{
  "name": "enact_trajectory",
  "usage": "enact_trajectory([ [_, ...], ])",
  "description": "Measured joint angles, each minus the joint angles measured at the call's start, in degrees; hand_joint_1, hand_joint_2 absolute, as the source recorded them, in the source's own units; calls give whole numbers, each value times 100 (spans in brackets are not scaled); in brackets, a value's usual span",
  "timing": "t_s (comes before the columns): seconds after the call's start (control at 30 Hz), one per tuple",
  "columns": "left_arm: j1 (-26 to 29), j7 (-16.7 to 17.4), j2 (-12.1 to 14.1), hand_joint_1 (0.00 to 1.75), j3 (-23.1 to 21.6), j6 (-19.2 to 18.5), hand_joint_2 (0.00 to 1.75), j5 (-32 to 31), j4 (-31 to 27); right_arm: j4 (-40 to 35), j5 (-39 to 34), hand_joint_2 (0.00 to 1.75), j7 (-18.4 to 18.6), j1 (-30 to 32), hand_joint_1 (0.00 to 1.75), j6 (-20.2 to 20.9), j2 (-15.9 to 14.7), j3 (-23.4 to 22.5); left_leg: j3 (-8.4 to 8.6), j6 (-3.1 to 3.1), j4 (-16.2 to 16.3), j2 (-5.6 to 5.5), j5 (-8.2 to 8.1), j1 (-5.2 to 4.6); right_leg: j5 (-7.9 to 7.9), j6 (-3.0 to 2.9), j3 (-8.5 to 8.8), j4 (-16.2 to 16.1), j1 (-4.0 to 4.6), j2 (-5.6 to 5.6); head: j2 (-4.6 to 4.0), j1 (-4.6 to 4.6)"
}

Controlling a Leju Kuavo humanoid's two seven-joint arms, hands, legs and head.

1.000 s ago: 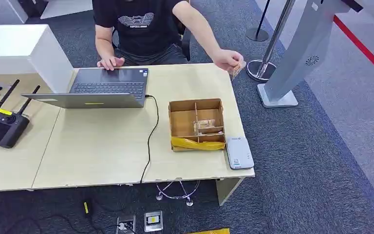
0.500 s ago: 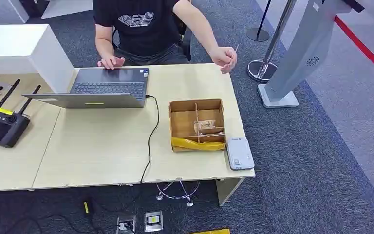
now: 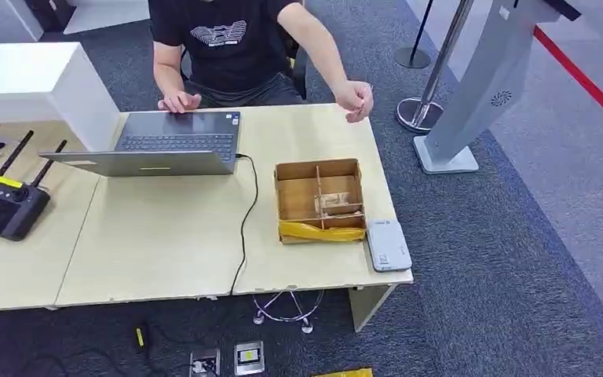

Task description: Pass the card to the sensor for recognition and then transmit it.

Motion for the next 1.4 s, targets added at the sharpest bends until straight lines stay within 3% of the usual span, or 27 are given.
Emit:
enact_trajectory([
  [0.07, -4, -24, 7, 0, 0, 0, 0, -9, 0, -418, 137, 175, 288, -49, 0, 0, -509, 457, -1, 1, 1, -25, 4, 5, 1, 2, 5, 0, 5, -22, 0, 13],
  [0.23, -1, -48, 22, 0, 0, 0, 0, -50, 0, -988, 495, 175, 583, -37, 0, 0, -1067, 1324, -20, -2, 2, -78, 10, 12, -3, 3, 11, 0, 12, -69, 0, 4],
  [0.37, -9, -78, 30, 0, -6, 0, 0, -135, 0, -1618, 871, 175, 622, -141, 0, 0, -1786, 2285, -19, -3, 2, -80, 9, 24, -12, 0, 6, 1, 24, -70, 0, 11],
  [0.6, -5, -223, 68, 0, -24, 0, 0, -372, 0, -2222, 1587, 175, 624, -623, 0, 85, -2467, 3720, -24, -9, 2, -94, 12, 30, -15, -4, 7, 3, 29, -82, 0, 4],
  [0.7, -7, -302, 102, 0, -50, 0, 0, -481, 0, -2397, 1569, 175, 629, -1151, 0, 381, -2703, 4200, -27, -11, 2, -95, 14, 32, -14, -3, 11, 4, 30, -82, 0, 9],
  [0.83, -21, -439, 151, 0, -147, -15, 0, -686, 0, -2429, 928, 175, 491, -2736, 0, 1523, -3013, 5027, -25, -20, 2, -71, 21, 28, -2, -4, 2, 9, 24, -54, 0, 4],
  [0.93, -57, -455, 164, 0, -166, -15, 0, -778, -2, -2495, 960, 175, 537, -3781, 0, 2364, -2989, 5685, -14, -33, 3, -101, 32, 38, -2, -5, 6, 7, 34, -77, 0, 4],
  [1.0, -57, -450, 164, 0, -177, -15, 0, -839, -2, -2523, 1190, 175, 570, -4229, 0, 2588, -2915, 6203, -26, -32, 3, -121, 36, 41, -3, -6, 3, 11, 35, -91, 0, 7],
  [1.27, -83, -310, 164, 0, -267, -15, 0, -876, -26, -2340, 1187, 175, 382, -5556, 0, 2369, -2408, 7822, -35, -35, 3, -121, 34, 55, -8, -13, -11, 10, 50, -96, -2, 4],
  [1.4, -60, -306, 164, 0, -330, -15, 0, -811, -98, -1877, 920, 175, 176, -6408, 0, 2134, -1980, 8964, -34, -41, 3, -81, 31, 63, -2, -24, -28, 12, 58, -62, 0, 6],
])
